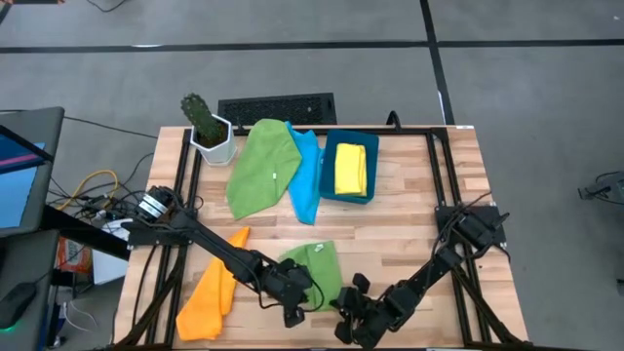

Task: Fold microfiber towels
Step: Fold the right green towel

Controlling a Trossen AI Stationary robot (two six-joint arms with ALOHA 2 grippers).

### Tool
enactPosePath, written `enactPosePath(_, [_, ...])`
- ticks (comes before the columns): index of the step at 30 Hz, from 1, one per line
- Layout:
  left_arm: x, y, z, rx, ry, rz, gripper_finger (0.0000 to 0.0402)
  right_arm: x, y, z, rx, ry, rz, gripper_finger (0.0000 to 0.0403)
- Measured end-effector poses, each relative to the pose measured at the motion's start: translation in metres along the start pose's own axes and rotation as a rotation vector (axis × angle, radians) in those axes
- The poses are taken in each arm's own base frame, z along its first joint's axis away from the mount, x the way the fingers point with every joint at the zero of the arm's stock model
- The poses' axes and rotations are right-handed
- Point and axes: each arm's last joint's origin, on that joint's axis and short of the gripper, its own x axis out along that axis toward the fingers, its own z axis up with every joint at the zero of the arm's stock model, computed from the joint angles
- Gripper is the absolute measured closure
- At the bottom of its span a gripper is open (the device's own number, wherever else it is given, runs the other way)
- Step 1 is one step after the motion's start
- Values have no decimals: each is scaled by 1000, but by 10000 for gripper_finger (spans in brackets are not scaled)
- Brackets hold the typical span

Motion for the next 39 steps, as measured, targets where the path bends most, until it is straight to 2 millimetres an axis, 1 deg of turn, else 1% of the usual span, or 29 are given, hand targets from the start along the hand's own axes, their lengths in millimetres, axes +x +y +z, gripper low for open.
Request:
enactPosePath(1, [3, -3, 4, 3, -4, -22, 401, 0, 0, 0, 1, 0, -2, 385])
enactPosePath(3, [2, -4, 7, 19, 10, 1, 401, 2, -1, 3, 8, -3, -4, 380])
enactPosePath(6, [6, -11, 18, 49, -14, -9, 401, 3, -1, 4, 7, -6, -2, 377])
enactPosePath(8, [7, -12, 22, 72, 8, 17, 401, 3, -2, 4, 9, -6, -3, 381])
enactPosePath(10, [9, -15, 29, 82, -3, 15, 401, 4, -2, 5, 7, 3, -2, 385])
enactPosePath(12, [11, -13, 32, 99, 25, 44, 401, 4, -2, 4, 9, 14, 7, 387])
enactPosePath(18, [33, -15, 43, 134, 70, -17, 401, 1, 0, 1, 2, 27, 15, 376])
enactPosePath(22, [48, -10, 41, 134, 116, 6, 401, 1, 1, 1, 8, 26, 24, 375])
enactPosePath(28, [45, -10, 47, 133, 86, 32, 401, -1, 4, 0, 19, 23, 48, 384])
enactPosePath(31, [43, -15, 53, 140, 58, 5, 401, -1, 4, -1, 19, 26, 53, 383])
enactPosePath(33, [43, -14, 52, 142, 64, 18, 401, -2, 5, 0, 20, 28, 57, 380])
enactPosePath(36, [43, -12, 51, 148, 62, 34, 401, -6, 7, -1, 12, 24, 68, 379])
enactPosePath(39, [43, -12, 51, 164, 63, 34, 401, -13, 9, -4, -12, 39, 65, 387])
